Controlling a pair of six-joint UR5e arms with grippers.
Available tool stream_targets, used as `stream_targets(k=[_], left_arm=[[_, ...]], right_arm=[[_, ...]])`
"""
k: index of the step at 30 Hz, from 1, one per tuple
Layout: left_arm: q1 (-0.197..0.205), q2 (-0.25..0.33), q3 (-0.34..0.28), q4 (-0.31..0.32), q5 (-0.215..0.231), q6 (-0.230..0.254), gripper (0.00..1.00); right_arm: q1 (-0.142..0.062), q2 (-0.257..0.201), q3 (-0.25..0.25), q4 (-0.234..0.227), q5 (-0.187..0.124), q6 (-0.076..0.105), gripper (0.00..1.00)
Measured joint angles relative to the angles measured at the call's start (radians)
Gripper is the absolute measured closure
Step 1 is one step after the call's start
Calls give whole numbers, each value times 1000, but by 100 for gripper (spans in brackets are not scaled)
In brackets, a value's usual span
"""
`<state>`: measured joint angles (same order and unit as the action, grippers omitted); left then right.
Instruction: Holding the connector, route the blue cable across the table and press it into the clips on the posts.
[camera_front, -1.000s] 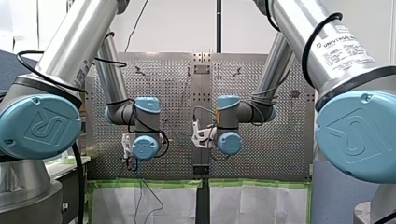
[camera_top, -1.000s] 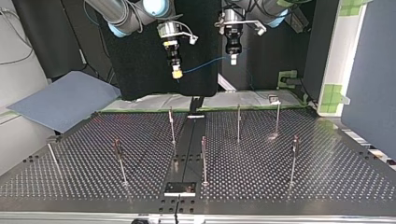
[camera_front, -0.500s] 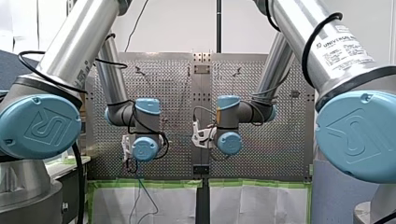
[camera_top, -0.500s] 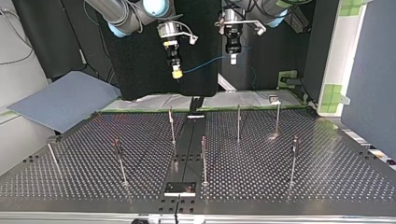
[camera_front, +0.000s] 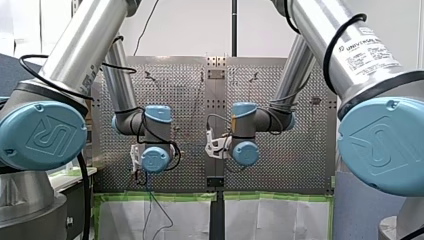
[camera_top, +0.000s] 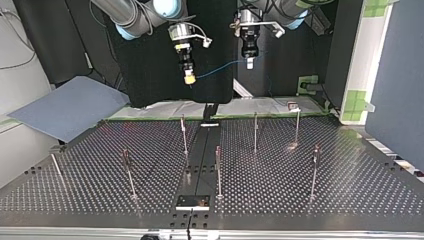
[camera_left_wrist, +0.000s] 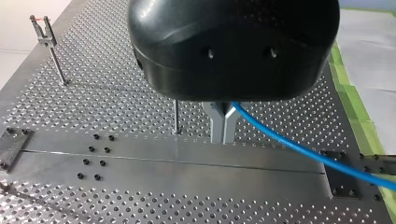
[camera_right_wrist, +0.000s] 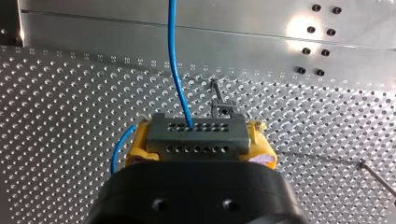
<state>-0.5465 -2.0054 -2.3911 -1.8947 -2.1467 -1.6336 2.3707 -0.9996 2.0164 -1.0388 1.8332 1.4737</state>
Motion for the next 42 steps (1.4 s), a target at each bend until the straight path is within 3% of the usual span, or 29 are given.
stream_targets(k=[7, 13, 24, 28, 33, 42], left_arm=[[0, 0, 0, 0, 0, 0, 99], [0, 0, 0, 0, 0, 0, 99], [2, 2, -2, -2, 1, -2, 99], [24, 23, -23, -24, 4, 2, 99], [52, 57, -49, -58, 9, 30, 99], [84, 135, -19, -135, 2, 36, 99]], right_arm=[[27, 44, -19, 44, 27, -2, 100], [30, 81, -21, 95, 30, -2, 100], [31, 86, -21, 189, 31, -2, 100], [37, 90, -35, 227, 45, 1, 100], [43, 62, -56, 248, 59, 32, 100], [44, -10, -90, 244, 0, 104, 100]])
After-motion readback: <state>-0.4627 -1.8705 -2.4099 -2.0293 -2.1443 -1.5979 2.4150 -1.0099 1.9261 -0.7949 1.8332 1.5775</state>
